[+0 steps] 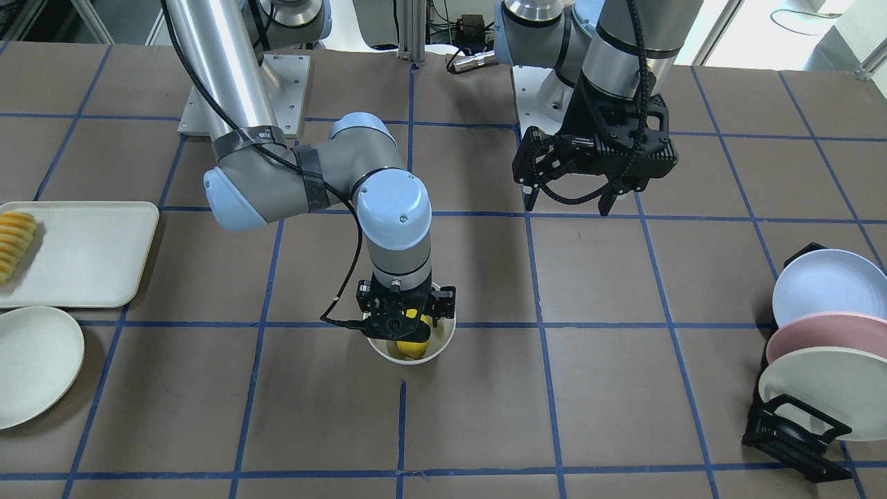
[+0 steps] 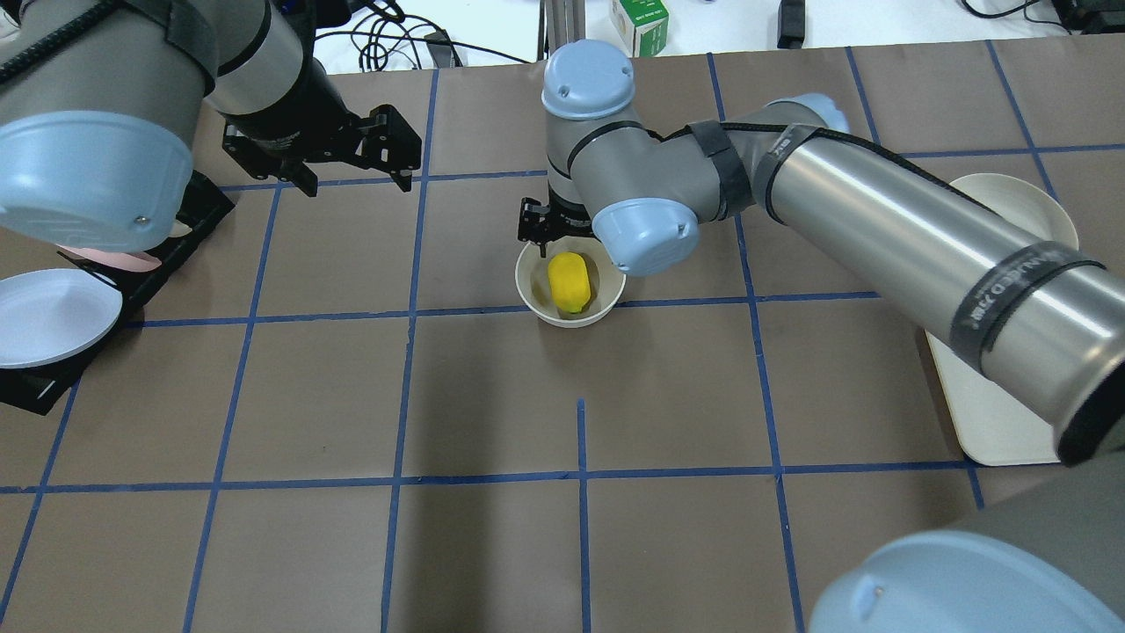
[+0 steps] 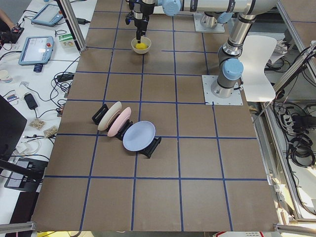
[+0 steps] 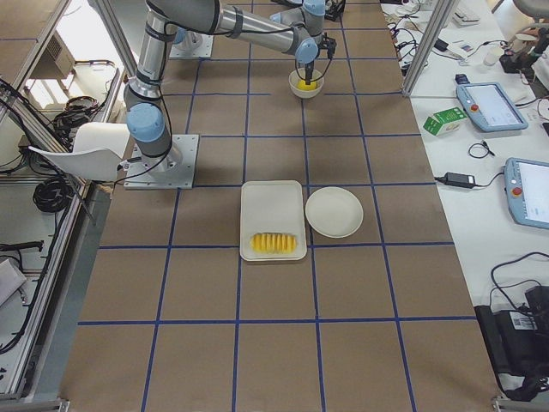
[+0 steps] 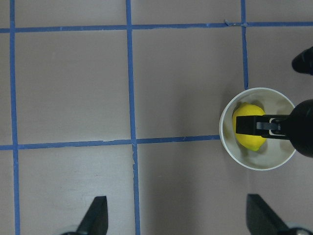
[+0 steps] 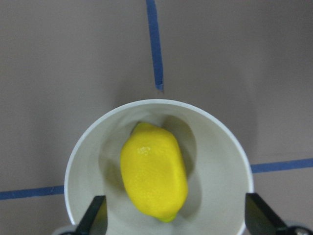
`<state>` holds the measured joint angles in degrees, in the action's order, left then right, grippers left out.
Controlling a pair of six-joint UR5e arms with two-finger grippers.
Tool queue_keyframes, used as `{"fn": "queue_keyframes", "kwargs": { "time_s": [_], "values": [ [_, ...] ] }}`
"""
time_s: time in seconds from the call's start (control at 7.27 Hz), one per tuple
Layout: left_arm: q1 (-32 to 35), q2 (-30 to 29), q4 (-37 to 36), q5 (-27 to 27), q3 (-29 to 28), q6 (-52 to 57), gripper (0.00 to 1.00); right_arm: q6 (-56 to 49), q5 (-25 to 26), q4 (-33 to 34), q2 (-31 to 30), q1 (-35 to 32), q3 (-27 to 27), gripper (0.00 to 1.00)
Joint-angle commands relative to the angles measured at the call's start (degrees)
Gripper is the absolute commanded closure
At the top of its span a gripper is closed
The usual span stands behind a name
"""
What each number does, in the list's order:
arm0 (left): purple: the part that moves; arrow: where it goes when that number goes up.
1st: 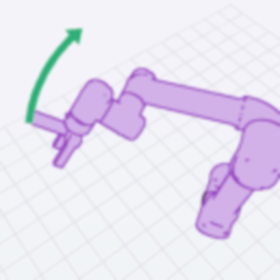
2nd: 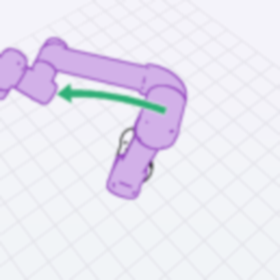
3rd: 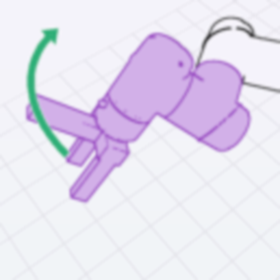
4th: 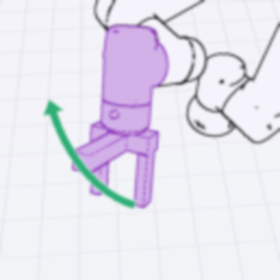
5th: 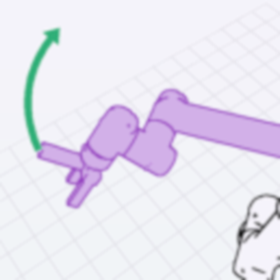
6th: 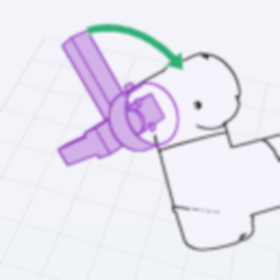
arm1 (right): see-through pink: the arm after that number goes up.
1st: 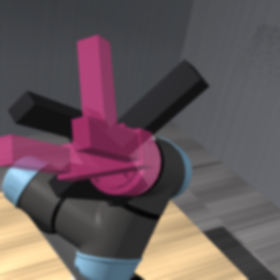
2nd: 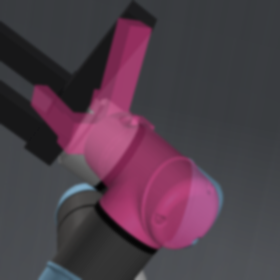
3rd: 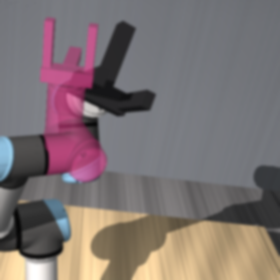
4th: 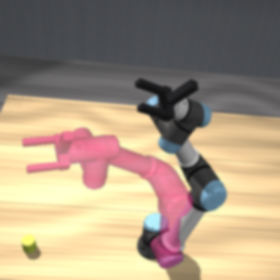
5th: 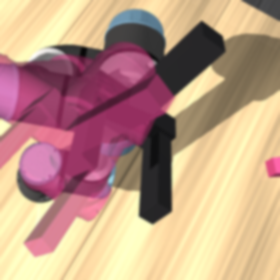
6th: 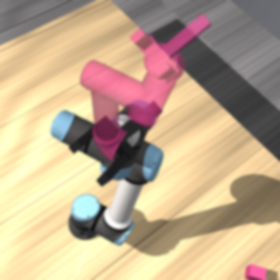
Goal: Place bowl and put lemon in it
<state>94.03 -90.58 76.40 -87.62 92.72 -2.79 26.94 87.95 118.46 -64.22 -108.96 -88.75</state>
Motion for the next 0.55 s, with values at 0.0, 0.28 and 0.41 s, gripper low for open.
{"fn": "queue_keyframes", "kwargs": {
  "time_s": [0.0, 0.28, 0.41],
  "values": [
    [-0.1, 0.0, 0.0, 0.0, -0.1, 0.0, 0.0, -4.1, 0.0, -8.2, -8.4, 7.4, -0.5, 0.0],
    [-0.1, 0.1, 0.0, 0.0, -0.1, 0.2, 0.0, -13.0, 1.6, -19.6, -15.8, 15.4, -0.7, 0.0],
    [-0.1, 0.2, 0.0, -0.1, -0.1, 0.2, 0.0, -17.6, 2.0, -24.2, -18.8, 18.6, -0.8, 0.0]
  ]
}}
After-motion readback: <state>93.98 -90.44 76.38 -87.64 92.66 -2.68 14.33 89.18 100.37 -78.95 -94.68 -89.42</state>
